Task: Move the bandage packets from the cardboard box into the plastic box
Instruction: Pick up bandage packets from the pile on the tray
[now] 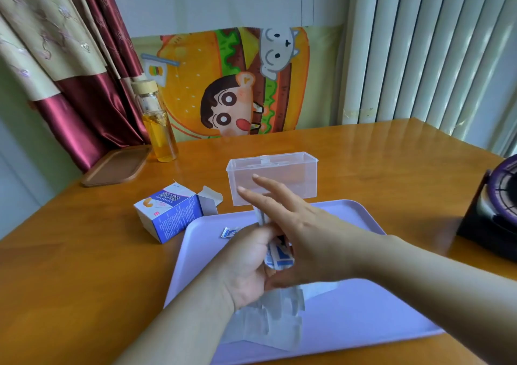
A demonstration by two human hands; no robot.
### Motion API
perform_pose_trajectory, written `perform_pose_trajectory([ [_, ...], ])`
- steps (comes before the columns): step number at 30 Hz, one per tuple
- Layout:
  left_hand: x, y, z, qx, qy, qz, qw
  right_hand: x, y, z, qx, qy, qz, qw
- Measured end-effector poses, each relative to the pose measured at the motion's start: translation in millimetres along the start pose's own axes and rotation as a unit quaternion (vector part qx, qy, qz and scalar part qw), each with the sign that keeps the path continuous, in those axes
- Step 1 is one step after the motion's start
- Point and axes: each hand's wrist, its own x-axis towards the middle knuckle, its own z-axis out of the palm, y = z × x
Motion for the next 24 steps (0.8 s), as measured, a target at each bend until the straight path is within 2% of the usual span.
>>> perform_pose_trajectory([
  [7, -7, 2, 2, 0.108, -0.021, 0.045, 0.993, 1, 2, -12, -0.033, 0.013, -0.022, 0.999],
  [12, -13, 6, -2, 0.177, -0.016, 0.033, 0.983, 0, 3, -30, 0.083, 0.034, -0.006, 0.996],
  [19, -16, 12, -7, 0.207, -0.031, 0.028, 0.977, 3, 0, -43, 0.113, 0.004, 0.034, 0.993],
  [24, -15, 15, -4, 0.215, 0.001, 0.055, 0.975, 4, -1, -37, 0.095, 0.024, 0.046, 0.994],
])
